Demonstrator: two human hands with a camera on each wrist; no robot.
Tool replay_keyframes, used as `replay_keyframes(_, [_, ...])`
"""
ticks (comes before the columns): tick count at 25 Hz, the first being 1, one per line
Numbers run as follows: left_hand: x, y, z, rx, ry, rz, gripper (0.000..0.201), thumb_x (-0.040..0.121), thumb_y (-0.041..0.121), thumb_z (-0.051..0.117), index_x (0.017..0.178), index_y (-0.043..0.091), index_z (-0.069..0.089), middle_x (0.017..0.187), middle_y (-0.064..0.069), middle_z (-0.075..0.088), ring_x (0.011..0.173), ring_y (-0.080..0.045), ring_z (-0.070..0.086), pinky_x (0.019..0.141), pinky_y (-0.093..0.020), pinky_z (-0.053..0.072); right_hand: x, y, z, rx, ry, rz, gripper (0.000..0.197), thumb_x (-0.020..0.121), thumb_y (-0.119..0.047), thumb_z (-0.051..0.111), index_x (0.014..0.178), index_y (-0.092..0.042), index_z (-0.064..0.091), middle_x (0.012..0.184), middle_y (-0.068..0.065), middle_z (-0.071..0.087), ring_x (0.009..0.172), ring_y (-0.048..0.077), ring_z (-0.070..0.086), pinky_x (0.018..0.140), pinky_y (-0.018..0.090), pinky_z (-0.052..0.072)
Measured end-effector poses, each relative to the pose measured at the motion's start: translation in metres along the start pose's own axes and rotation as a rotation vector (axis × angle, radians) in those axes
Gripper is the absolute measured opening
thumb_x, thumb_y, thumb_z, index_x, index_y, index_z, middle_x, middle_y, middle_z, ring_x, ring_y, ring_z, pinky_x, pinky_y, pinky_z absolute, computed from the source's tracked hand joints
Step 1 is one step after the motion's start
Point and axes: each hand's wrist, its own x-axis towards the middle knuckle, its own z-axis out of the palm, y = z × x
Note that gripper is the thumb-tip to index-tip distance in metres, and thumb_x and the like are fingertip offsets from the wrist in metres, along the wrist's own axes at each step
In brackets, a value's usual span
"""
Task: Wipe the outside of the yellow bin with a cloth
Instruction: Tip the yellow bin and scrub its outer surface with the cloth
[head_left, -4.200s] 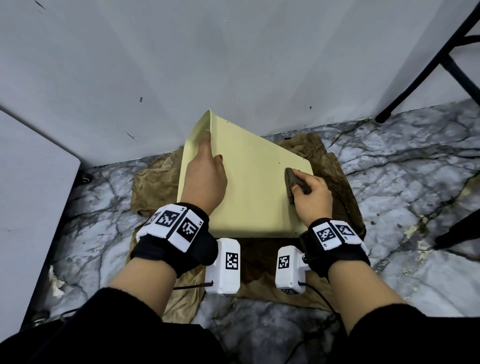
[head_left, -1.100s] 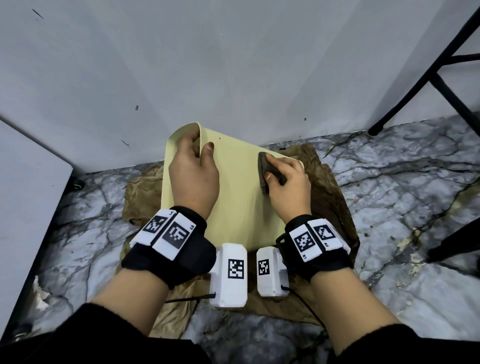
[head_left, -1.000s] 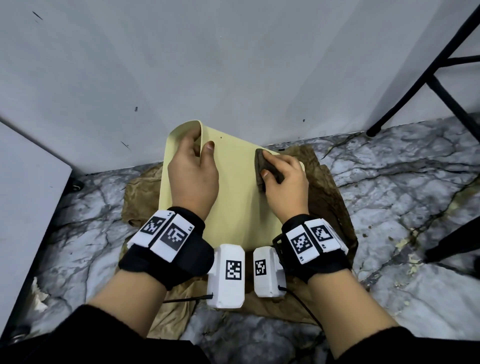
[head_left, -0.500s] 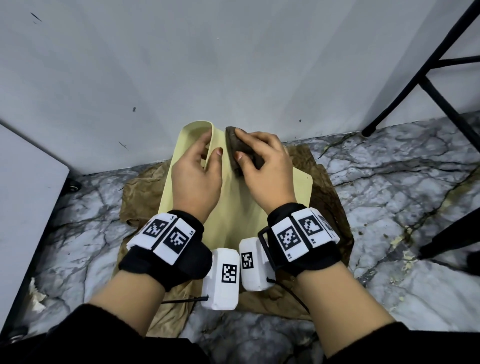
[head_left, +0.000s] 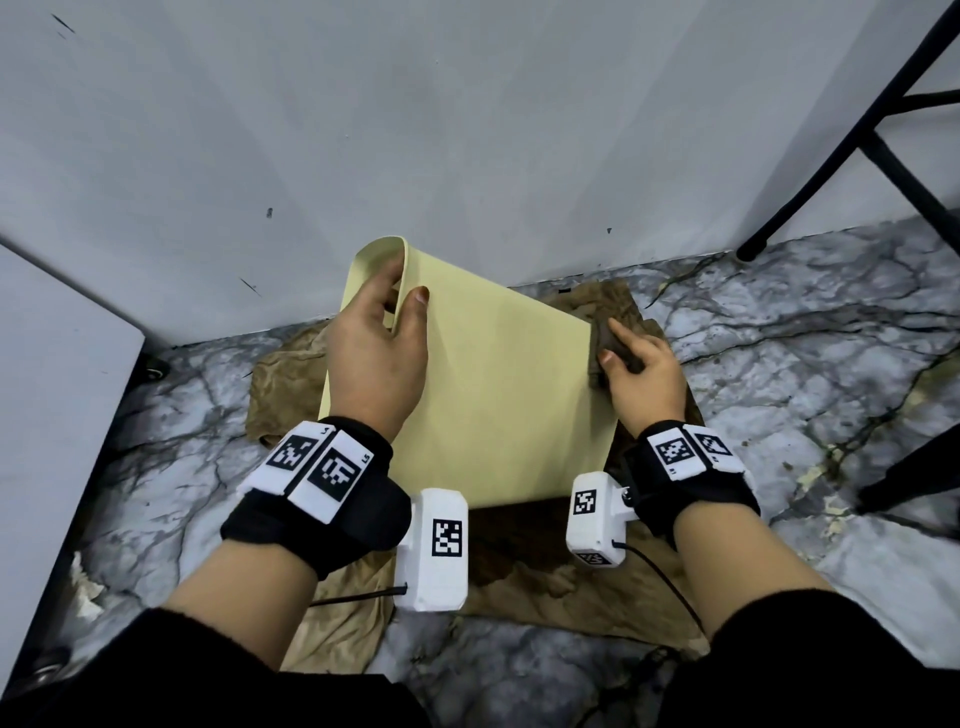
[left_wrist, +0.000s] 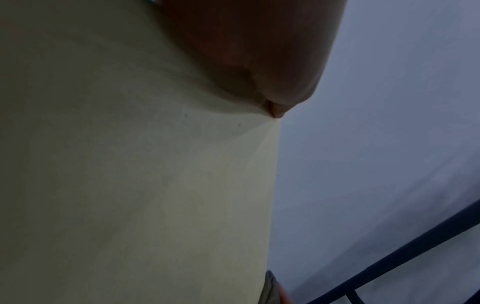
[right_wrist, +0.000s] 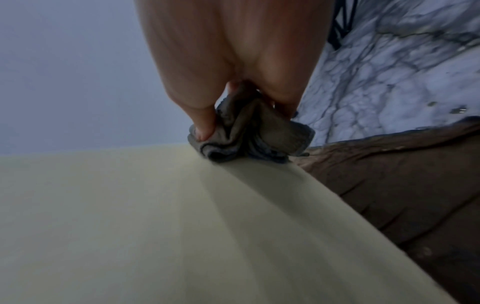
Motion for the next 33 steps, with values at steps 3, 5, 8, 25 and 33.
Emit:
replay_keyframes(3, [0.0, 0.0, 0.001, -0.004, 0.007, -0.001, 0.037, 0.088, 0.023, 0.053, 0.125, 0.024, 0.053, 0.101, 0.009, 0.055, 0.08, 0.004, 0.049, 0.076, -0.014, 0.04, 0.0, 0.008, -0.003, 0.03, 0.025, 0.037, 0.038, 0.084, -0.01, 0.059, 0.121, -0.019, 0.057, 0.128, 0.009, 0.05, 0.119, 0.021, 0.048, 0.082, 0.003, 0.024])
replay_keyframes(5, [0.001, 0.0, 0.001, 0.001, 0.004, -0.001, 0.036, 0.089, 0.022, 0.053, 0.125, 0.024, 0.052, 0.102, 0.009, 0.055, 0.08, 0.001, 0.05, 0.073, -0.01, 0.039, -0.004, 0.002, -0.002, 0.023, 0.03, 0.032, 0.038, 0.084, -0.009, 0.059, 0.121, -0.018, 0.057, 0.129, 0.009, 0.049, 0.12, 0.022, 0.047, 0.082, 0.002, 0.023])
replay_keyframes(8, [0.002, 0.003, 0.001, 0.018, 0.004, -0.014, 0.037, 0.09, 0.021, 0.052, 0.126, 0.022, 0.051, 0.101, 0.005, 0.056, 0.088, -0.007, 0.048, 0.071, -0.012, 0.037, -0.014, -0.028, 0.011, 0.024, -0.024, -0.066, 0.039, 0.083, -0.007, 0.059, 0.12, -0.019, 0.057, 0.126, 0.009, 0.05, 0.119, 0.025, 0.047, 0.096, 0.013, 0.03])
replay_keyframes(25, [0.003, 0.002, -0.002, -0.001, -0.097, 0.002, 0.036, 0.09, 0.023, 0.05, 0.127, 0.021, 0.05, 0.104, 0.003, 0.055, 0.085, -0.002, 0.05, 0.074, -0.005, 0.039, -0.016, -0.051, 0.017, 0.059, -0.073, -0.18, 0.038, 0.083, -0.013, 0.058, 0.118, -0.028, 0.058, 0.122, 0.006, 0.053, 0.116, 0.031, 0.046, 0.106, 0.04, 0.037])
replay_keyframes(33, [0.012, 0.019, -0.003, -0.067, -0.19, -0.126, 0.039, 0.09, 0.011, 0.046, 0.126, 0.027, 0.047, 0.119, 0.002, 0.059, 0.106, -0.02, 0.059, 0.099, -0.042, 0.045, -0.01, -0.029, 0.004, 0.015, -0.046, -0.058, 0.036, 0.084, -0.014, 0.055, 0.115, -0.032, 0.058, 0.128, 0.006, 0.049, 0.119, 0.031, 0.043, 0.108, 0.044, 0.034])
